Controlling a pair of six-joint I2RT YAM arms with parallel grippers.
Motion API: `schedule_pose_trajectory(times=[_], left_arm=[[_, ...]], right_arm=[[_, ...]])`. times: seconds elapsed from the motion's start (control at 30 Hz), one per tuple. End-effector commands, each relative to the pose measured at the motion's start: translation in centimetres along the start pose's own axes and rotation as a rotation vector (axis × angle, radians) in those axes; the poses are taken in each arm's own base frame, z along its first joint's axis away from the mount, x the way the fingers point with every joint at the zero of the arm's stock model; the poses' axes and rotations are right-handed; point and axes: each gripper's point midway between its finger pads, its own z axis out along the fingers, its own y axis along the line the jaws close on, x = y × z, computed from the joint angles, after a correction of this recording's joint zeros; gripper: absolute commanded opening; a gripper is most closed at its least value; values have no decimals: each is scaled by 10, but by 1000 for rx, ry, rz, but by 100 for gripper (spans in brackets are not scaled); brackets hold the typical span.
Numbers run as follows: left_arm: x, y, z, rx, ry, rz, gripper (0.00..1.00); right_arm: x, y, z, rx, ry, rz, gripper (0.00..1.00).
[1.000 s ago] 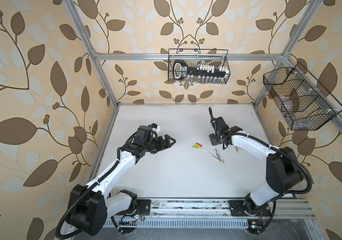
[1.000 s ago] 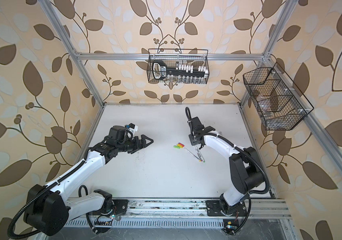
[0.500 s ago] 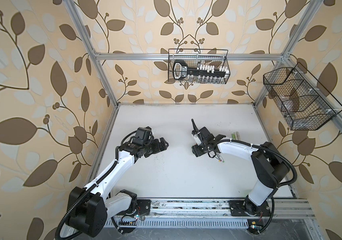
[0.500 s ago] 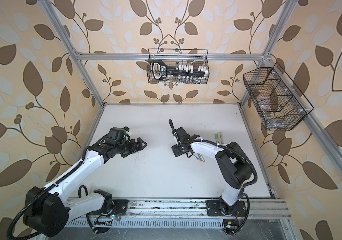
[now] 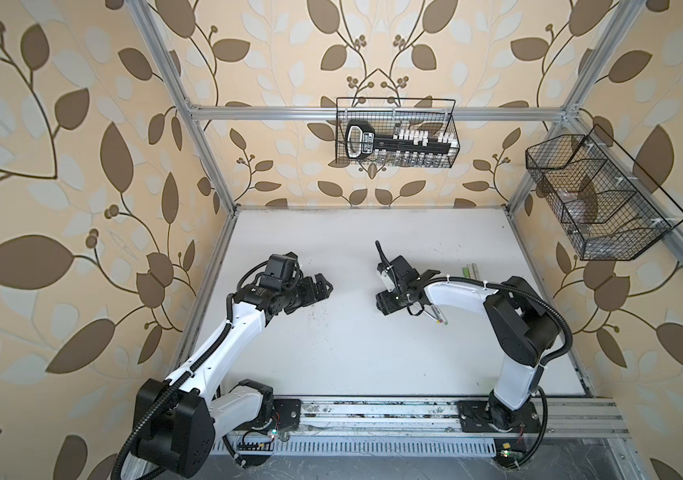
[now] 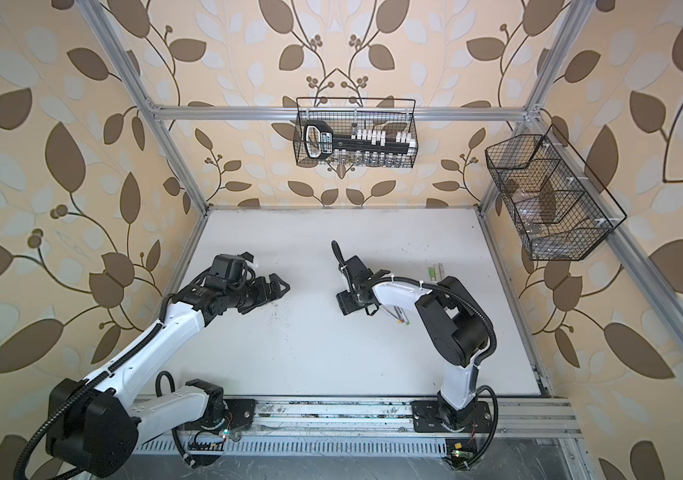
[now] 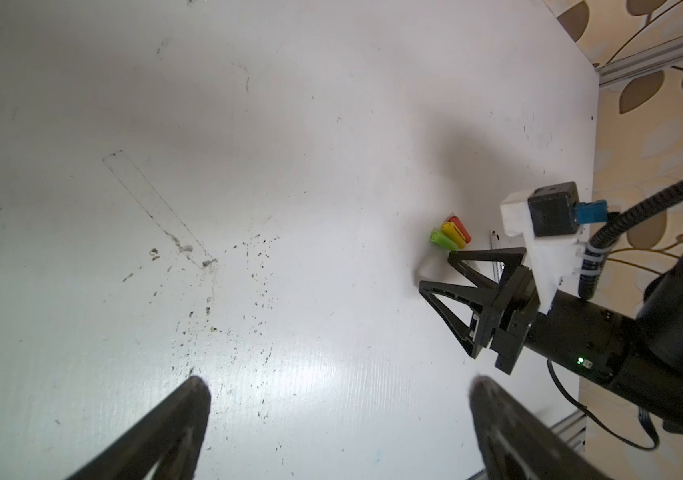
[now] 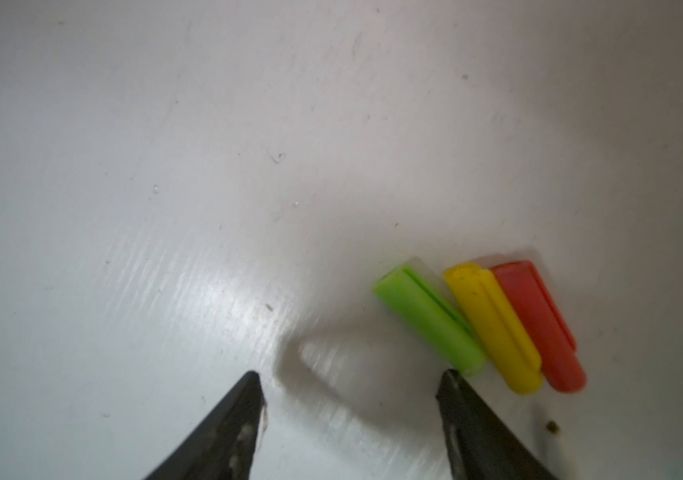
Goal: Insert the pens into the pen caps
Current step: 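Move the open right gripper over the green, yellow and red caps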
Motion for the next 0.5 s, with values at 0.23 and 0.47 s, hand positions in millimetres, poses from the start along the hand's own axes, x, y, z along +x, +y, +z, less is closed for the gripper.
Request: schedule_pose_trajectory(times=[0.23, 0.47], left_arm=[[-9, -11, -5, 48, -26, 27, 99], [-10, -12, -7, 48, -26, 29, 99]], right_arm=[[-6, -8, 16, 2, 29, 18, 69], [-10, -13, 20, 10, 36, 22, 69]])
